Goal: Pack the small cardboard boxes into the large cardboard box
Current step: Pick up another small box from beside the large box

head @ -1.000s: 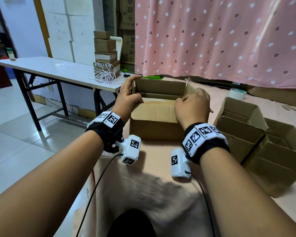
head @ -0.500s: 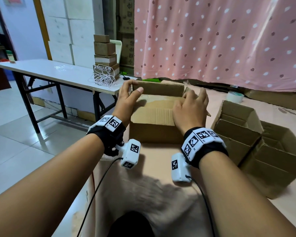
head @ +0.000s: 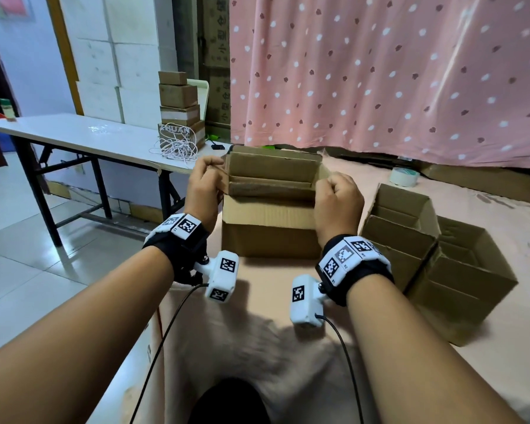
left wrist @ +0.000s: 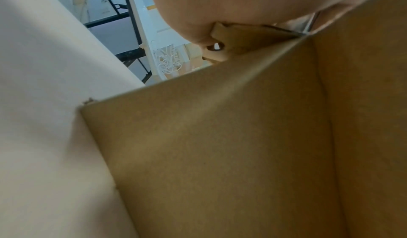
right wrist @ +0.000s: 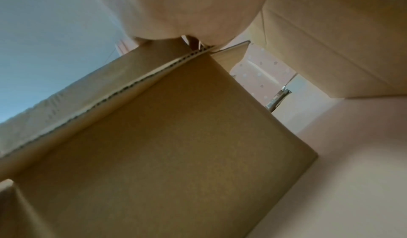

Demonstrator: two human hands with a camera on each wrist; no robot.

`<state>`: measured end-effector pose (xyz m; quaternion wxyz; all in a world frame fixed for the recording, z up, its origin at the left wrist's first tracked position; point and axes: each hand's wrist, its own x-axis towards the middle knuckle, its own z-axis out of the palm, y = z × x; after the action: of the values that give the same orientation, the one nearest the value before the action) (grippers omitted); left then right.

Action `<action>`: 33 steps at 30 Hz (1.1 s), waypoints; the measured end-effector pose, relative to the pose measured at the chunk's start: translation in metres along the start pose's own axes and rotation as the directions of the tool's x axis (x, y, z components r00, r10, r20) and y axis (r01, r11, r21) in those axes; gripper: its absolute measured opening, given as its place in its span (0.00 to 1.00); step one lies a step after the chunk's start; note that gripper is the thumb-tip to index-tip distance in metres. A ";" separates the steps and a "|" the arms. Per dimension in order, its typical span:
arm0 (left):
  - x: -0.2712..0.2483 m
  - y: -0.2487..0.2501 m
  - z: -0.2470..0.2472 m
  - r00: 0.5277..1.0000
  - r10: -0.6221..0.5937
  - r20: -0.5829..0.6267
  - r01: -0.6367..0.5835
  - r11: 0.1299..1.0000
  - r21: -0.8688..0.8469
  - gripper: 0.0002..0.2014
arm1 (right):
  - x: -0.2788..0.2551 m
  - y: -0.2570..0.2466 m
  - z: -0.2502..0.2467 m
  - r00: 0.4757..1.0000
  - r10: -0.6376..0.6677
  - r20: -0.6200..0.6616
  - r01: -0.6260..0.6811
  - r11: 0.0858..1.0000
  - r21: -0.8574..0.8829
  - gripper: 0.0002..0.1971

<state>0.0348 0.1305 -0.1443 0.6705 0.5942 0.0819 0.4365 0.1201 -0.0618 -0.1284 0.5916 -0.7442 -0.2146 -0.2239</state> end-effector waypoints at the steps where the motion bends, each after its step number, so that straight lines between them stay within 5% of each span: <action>1: -0.001 -0.001 -0.003 1.000 0.005 -0.026 -0.004 0.999 0.037 0.14 | -0.001 0.000 0.000 1.000 0.002 0.006 -0.002 1.000 0.006 0.13; 13: 0.013 0.010 -0.014 0.996 -0.089 0.024 0.077 0.945 0.318 0.20 | -0.010 -0.012 -0.011 0.984 0.107 0.141 -0.091 0.989 -0.117 0.35; 16: 0.014 0.026 -0.014 0.994 0.093 0.058 -0.109 0.853 0.510 0.20 | -0.011 -0.014 -0.014 0.978 0.119 0.170 -0.090 0.981 -0.171 0.33; 20: 0.000 0.061 0.013 0.918 0.358 0.172 -0.391 0.737 0.551 0.14 | -0.012 -0.014 -0.015 0.974 0.141 0.175 -0.105 0.974 -0.201 0.36; 24: -0.027 0.077 0.056 0.871 0.200 0.449 -0.450 0.692 0.564 0.09 | -0.012 -0.015 -0.015 0.965 0.182 0.187 -0.134 0.960 -0.246 0.36; 26: -0.036 0.068 0.071 0.839 0.023 0.544 -0.464 0.553 0.692 0.11 | -0.012 -0.014 -0.017 0.964 0.179 0.199 -0.124 0.957 -0.261 0.37; 29: -0.045 0.047 0.074 0.809 -0.032 0.586 -0.581 0.097 0.808 0.16 | -0.016 -0.012 -0.020 0.947 0.227 0.228 -0.140 0.928 -0.344 0.35; 31: -0.048 0.041 0.072 0.754 0.011 0.657 -0.657 -0.004 0.754 0.15 | -0.020 -0.010 -0.019 0.946 0.235 0.225 -0.130 0.907 -0.400 0.34; 33: -0.048 0.042 0.071 0.737 -0.013 0.676 -0.676 -0.002 0.737 0.15 | -0.023 -0.010 -0.017 0.958 0.203 0.203 -0.106 0.907 -0.406 0.32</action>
<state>0.0300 0.0428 -0.1074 -0.0416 0.9680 0.0179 0.2469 0.0942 -0.0780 -0.1307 0.4165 -0.8836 -0.1754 -0.1226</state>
